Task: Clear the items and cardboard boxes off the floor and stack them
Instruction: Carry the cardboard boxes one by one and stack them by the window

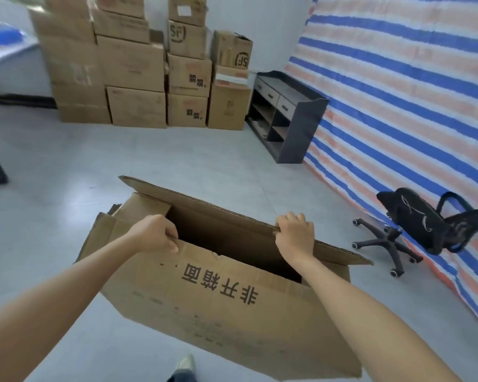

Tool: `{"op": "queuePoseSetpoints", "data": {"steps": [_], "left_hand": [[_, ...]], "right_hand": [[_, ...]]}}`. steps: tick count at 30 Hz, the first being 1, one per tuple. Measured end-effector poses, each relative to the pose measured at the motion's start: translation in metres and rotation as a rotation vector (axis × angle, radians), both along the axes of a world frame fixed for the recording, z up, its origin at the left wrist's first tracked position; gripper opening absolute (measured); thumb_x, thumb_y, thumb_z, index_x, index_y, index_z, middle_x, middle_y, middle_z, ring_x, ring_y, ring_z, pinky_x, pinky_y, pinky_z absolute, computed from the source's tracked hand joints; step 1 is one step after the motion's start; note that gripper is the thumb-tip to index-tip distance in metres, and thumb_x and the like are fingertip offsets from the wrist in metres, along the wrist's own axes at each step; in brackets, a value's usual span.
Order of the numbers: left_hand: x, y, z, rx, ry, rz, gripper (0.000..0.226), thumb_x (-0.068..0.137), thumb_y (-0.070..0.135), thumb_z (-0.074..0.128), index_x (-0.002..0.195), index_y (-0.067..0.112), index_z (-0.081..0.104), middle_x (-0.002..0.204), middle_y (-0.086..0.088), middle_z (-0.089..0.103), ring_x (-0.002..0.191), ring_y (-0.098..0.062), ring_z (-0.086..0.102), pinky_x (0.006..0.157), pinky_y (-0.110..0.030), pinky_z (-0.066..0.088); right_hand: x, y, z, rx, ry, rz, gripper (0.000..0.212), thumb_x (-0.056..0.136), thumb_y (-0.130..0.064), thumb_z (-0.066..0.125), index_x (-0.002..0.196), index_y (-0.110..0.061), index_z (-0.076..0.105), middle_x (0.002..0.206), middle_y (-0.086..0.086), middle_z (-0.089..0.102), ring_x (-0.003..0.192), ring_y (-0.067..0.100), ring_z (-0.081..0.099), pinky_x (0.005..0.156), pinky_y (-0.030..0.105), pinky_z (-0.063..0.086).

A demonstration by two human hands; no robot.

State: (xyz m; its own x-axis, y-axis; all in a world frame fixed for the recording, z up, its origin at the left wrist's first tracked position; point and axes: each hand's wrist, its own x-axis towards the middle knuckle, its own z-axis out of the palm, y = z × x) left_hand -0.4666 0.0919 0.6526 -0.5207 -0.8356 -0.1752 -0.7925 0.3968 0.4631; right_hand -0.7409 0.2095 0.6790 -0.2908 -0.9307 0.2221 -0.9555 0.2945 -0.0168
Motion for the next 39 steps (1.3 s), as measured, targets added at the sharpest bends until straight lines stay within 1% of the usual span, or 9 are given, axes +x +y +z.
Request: {"op": "queuePoseSetpoints", "data": {"steps": [5, 11, 16, 19, 21, 27, 33, 36, 39], "left_hand": [[-0.017, -0.089, -0.006, 0.04, 0.008, 0.043, 0.013, 0.074, 0.018, 0.076, 0.086, 0.018, 0.072, 0.084, 0.007, 0.063, 0.084, -0.012, 0.059, 0.079, -0.03, 0.052], [-0.059, -0.177, 0.017, -0.034, 0.056, 0.022, 0.006, 0.079, 0.016, 0.071, 0.079, 0.021, 0.067, 0.084, 0.003, 0.065, 0.085, -0.016, 0.059, 0.079, -0.036, 0.054], [-0.113, -0.229, 0.023, -0.158, 0.035, -0.051, 0.002, 0.084, 0.021, 0.064, 0.085, 0.023, 0.064, 0.081, 0.011, 0.054, 0.082, -0.011, 0.049, 0.068, -0.022, 0.043], [-0.153, -0.268, 0.026, -0.198, 0.053, -0.043, 0.009, 0.085, 0.023, 0.065, 0.092, 0.018, 0.068, 0.082, 0.01, 0.052, 0.082, -0.01, 0.046, 0.065, -0.019, 0.039], [-0.181, -0.302, 0.029, -0.179, 0.056, -0.018, 0.009, 0.083, 0.023, 0.067, 0.091, 0.018, 0.068, 0.083, 0.008, 0.056, 0.083, -0.011, 0.05, 0.066, -0.021, 0.043], [-0.265, -0.41, 0.029, -0.099, 0.056, 0.116, 0.011, 0.08, 0.025, 0.072, 0.08, 0.024, 0.061, 0.084, 0.006, 0.059, 0.087, -0.015, 0.056, 0.081, -0.036, 0.052], [-0.328, -0.471, 0.009, -0.009, 0.084, 0.2, 0.025, 0.079, 0.017, 0.071, 0.064, 0.031, 0.056, 0.073, 0.009, 0.058, 0.076, -0.011, 0.055, 0.07, -0.027, 0.048], [-0.358, -0.499, 0.002, 0.007, 0.112, 0.253, 0.024, 0.079, 0.018, 0.071, 0.064, 0.031, 0.057, 0.073, 0.01, 0.059, 0.077, -0.011, 0.055, 0.068, -0.024, 0.047], [-0.392, -0.537, -0.005, -0.001, 0.115, 0.274, 0.015, 0.079, 0.022, 0.071, 0.071, 0.029, 0.06, 0.074, 0.013, 0.058, 0.08, -0.01, 0.056, 0.071, -0.027, 0.049]], "right_hand": [[-0.029, -0.111, 0.005, 0.079, 0.035, 0.056, 0.015, 0.094, -0.017, 0.048, 0.1, -0.012, 0.06, 0.108, 0.003, 0.059, 0.105, 0.02, 0.046, 0.086, 0.028, 0.035], [-0.073, -0.208, 0.022, -0.006, 0.006, -0.012, 0.014, 0.094, -0.015, 0.049, 0.099, -0.012, 0.062, 0.107, 0.003, 0.06, 0.103, 0.018, 0.048, 0.086, 0.025, 0.037], [-0.133, -0.277, 0.032, -0.077, -0.019, -0.051, 0.01, 0.092, -0.012, 0.052, 0.09, -0.011, 0.062, 0.098, 0.005, 0.06, 0.092, 0.017, 0.049, 0.083, 0.026, 0.038], [-0.171, -0.323, 0.035, -0.1, -0.028, -0.045, 0.009, 0.091, -0.012, 0.053, 0.087, -0.01, 0.061, 0.089, 0.004, 0.054, 0.085, 0.016, 0.047, 0.082, 0.028, 0.038], [-0.199, -0.361, 0.037, -0.106, -0.017, -0.022, 0.009, 0.091, -0.012, 0.053, 0.087, -0.01, 0.061, 0.086, 0.003, 0.051, 0.086, 0.018, 0.05, 0.084, 0.029, 0.038], [-0.28, -0.489, 0.029, -0.13, -0.02, 0.067, 0.012, 0.091, -0.01, 0.053, 0.094, -0.011, 0.064, 0.098, 0.006, 0.059, 0.094, 0.02, 0.052, 0.089, 0.031, 0.039], [-0.348, -0.578, 0.02, -0.084, -0.017, 0.194, 0.018, 0.092, -0.008, 0.048, 0.098, -0.009, 0.065, 0.102, 0.006, 0.058, 0.098, 0.02, 0.05, 0.077, 0.023, 0.03], [-0.377, -0.616, 0.011, -0.091, -0.026, 0.2, 0.018, 0.091, -0.009, 0.049, 0.095, -0.009, 0.066, 0.098, 0.006, 0.059, 0.094, 0.02, 0.05, 0.076, 0.025, 0.033], [-0.408, -0.655, 0.006, -0.089, -0.032, 0.171, 0.017, 0.091, -0.012, 0.05, 0.094, -0.009, 0.066, 0.096, 0.006, 0.059, 0.093, 0.02, 0.049, 0.072, 0.025, 0.026]]}}
